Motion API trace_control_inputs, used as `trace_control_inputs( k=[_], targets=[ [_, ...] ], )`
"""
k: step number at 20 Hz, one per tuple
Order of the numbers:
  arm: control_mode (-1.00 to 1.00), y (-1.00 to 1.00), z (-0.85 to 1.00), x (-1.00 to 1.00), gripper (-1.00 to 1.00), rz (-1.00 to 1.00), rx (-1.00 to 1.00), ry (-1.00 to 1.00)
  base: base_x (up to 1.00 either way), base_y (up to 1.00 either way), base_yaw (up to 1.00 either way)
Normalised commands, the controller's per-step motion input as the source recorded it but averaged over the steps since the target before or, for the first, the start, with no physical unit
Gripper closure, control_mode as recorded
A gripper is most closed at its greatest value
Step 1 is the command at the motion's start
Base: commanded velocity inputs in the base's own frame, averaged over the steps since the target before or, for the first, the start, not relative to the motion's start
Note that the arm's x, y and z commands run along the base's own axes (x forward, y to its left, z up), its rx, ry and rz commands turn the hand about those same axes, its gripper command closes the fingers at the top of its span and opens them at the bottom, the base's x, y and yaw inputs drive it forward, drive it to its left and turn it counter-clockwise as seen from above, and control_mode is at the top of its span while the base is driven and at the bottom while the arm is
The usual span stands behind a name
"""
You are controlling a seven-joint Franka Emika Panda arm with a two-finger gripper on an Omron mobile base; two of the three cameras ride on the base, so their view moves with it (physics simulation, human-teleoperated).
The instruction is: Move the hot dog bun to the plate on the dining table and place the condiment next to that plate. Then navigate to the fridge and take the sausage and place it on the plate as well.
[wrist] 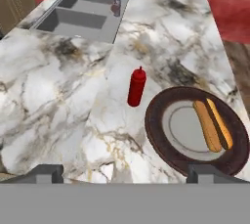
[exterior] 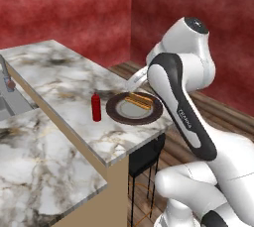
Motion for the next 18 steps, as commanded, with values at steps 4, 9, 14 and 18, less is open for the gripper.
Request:
trace_control_inputs(
  k=[4, 9, 14, 18],
  targets=[
    [-1.0, -0.39, -0.26, -0.8, -1.0, -0.1, -0.05, 0.25, 0.0, 0.0, 0.0],
    [-1.0, -0.2, -0.39, -0.63, -1.0, -0.09, -0.01, 0.0, 0.0, 0.0, 0.0],
    [-1.0, -0.01, -0.2, -0.22, -1.0, -0.08, 0.0, 0.0, 0.0, 0.0, 0.0],
    [1.0, -0.01, -0.03, -0.05, -1.0, -0.03, 0.0, 0.0, -0.1, -0.19, -0.16]
  ],
)
